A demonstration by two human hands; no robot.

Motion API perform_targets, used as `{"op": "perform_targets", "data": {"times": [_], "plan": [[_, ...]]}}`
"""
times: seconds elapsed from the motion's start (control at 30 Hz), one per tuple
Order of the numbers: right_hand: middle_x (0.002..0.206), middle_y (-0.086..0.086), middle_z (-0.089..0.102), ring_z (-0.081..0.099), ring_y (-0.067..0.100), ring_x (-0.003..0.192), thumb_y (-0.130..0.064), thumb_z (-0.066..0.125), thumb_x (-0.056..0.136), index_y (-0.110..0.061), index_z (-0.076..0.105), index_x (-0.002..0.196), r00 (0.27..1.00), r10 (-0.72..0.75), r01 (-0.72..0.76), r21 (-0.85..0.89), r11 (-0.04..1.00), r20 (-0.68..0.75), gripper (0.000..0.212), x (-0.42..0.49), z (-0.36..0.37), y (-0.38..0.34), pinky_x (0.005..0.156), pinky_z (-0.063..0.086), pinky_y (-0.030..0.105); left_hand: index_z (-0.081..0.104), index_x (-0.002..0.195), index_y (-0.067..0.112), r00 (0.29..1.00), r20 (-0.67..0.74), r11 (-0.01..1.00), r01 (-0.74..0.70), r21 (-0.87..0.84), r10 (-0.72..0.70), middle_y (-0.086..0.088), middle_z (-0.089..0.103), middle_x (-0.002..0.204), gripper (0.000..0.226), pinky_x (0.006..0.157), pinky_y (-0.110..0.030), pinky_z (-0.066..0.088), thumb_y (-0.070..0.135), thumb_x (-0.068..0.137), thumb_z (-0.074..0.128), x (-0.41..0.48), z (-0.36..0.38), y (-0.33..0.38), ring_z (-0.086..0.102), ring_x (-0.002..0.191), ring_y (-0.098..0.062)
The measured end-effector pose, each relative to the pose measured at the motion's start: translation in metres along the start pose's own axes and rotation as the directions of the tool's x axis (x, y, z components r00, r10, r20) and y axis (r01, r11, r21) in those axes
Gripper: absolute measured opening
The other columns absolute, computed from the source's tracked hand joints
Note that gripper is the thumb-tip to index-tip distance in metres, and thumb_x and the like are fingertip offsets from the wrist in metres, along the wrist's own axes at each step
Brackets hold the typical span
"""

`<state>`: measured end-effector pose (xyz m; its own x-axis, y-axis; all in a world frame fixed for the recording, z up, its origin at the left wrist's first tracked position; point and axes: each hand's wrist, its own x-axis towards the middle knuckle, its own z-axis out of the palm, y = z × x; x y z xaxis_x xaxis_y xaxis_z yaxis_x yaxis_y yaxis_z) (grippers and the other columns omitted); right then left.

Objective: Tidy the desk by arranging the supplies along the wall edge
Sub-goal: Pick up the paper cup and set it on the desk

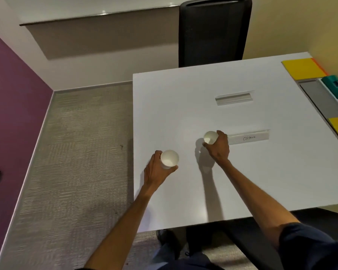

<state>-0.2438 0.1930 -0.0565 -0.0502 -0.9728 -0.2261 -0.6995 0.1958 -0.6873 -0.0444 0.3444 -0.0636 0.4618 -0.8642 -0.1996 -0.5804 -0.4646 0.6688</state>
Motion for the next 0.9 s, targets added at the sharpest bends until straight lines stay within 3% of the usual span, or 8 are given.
{"op": "perform_targets", "data": {"times": [0.37,0.6,0.73,0.9], "plan": [[0.146,0.01,0.039,0.04,0.03,0.135,-0.024,0.074,0.08,-0.009,0.032,0.146,0.998,0.052,-0.05,-0.052,0.997,0.037,0.08,0.012,0.012,0.009,0.103,0.043,0.047,0.046,0.118,0.025,0.998,0.008,0.998,-0.056,0.028,0.055,0.008,0.06,0.115,0.075,0.074,-0.029,0.049,0.058,0.062,0.083,0.012,0.0,-0.015,0.063,0.104,-0.018],[0.153,0.012,0.03,0.028,0.032,0.143,-0.034,0.082,0.073,-0.005,0.02,0.151,0.999,0.042,-0.039,-0.106,0.994,0.029,0.103,0.012,0.014,0.009,0.106,0.038,0.054,0.047,0.119,0.025,0.999,-0.017,0.998,-0.038,0.042,0.038,0.008,0.06,0.116,0.075,0.075,-0.03,0.05,0.058,0.062,0.083,0.009,0.003,-0.015,0.063,0.105,-0.017],[0.156,0.01,0.024,0.022,0.029,0.146,-0.043,0.08,0.072,-0.006,0.025,0.149,0.997,-0.071,0.064,-0.161,0.985,-0.037,0.102,0.001,0.017,0.003,0.11,0.03,0.056,0.048,0.12,0.024,0.998,-0.066,0.999,-0.02,0.045,0.023,0.006,0.057,0.113,0.075,0.074,-0.031,0.049,0.056,0.062,0.084,0.008,0.005,-0.012,0.059,0.107,-0.018],[0.149,0.007,0.031,0.032,0.028,0.14,-0.047,0.071,0.081,-0.011,0.042,0.14,0.954,-0.295,0.288,-0.116,0.951,-0.049,0.074,-0.016,0.024,-0.009,0.11,0.029,0.052,0.047,0.127,0.023,0.997,-0.074,0.999,-0.023,0.024,0.025,0.003,0.052,0.121,0.077,0.078,-0.033,0.051,0.05,0.066,0.085,0.004,0.004,-0.004,0.054,0.115,-0.02]]}}
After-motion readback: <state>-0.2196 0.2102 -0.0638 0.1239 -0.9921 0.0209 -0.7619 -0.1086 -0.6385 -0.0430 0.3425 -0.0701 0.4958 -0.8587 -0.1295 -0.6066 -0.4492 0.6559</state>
